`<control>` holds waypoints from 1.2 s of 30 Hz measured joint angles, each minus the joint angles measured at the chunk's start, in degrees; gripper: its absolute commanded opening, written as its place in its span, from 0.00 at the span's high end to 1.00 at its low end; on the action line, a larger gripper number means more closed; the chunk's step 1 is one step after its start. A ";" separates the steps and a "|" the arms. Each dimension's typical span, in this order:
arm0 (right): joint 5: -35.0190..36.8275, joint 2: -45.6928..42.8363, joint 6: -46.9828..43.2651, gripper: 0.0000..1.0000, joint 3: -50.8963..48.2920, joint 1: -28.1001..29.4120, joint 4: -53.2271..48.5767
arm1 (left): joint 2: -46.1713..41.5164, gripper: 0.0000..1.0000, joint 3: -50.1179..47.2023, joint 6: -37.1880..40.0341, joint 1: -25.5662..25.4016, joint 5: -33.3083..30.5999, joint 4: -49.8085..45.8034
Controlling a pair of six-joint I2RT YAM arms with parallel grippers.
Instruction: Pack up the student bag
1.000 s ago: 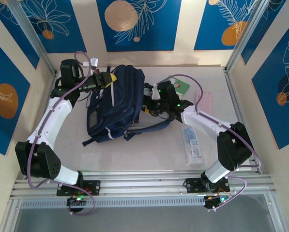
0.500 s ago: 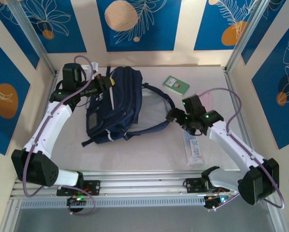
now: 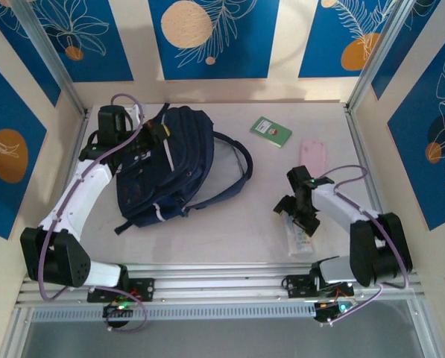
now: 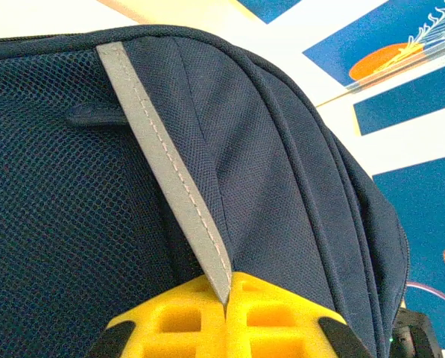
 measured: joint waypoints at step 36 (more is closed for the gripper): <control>-5.99 5.46 -8.20 0.04 6.93 -18.80 9.16 | 5.20 1.00 -1.66 -1.46 -2.14 1.77 4.26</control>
